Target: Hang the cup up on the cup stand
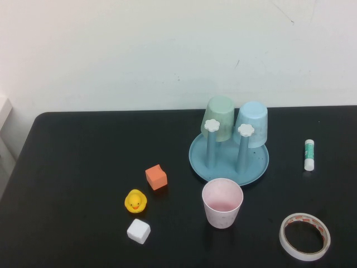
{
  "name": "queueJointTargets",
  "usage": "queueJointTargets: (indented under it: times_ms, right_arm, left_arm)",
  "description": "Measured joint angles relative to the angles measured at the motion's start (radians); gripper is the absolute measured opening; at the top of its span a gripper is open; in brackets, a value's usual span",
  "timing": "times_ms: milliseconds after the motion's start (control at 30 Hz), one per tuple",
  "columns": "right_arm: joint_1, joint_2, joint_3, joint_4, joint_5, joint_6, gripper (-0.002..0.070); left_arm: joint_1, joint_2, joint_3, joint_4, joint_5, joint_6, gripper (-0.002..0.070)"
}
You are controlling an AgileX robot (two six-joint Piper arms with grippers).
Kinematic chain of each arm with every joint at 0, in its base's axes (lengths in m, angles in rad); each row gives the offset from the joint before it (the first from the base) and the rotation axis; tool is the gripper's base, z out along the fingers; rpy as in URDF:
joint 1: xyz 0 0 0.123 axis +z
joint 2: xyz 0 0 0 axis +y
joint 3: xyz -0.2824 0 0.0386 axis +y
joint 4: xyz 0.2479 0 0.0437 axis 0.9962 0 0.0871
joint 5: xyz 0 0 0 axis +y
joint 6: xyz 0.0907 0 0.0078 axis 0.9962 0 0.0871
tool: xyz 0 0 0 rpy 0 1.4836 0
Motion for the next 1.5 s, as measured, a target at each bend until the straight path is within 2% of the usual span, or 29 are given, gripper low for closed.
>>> queueJointTargets:
  times_ms: [1500]
  right_arm:
    - [0.000, 0.000, 0.000, -0.039, -0.002, 0.000, -0.0001]
  left_arm:
    - [0.000, 0.000, 0.000, 0.000, 0.000, 0.000, -0.0001]
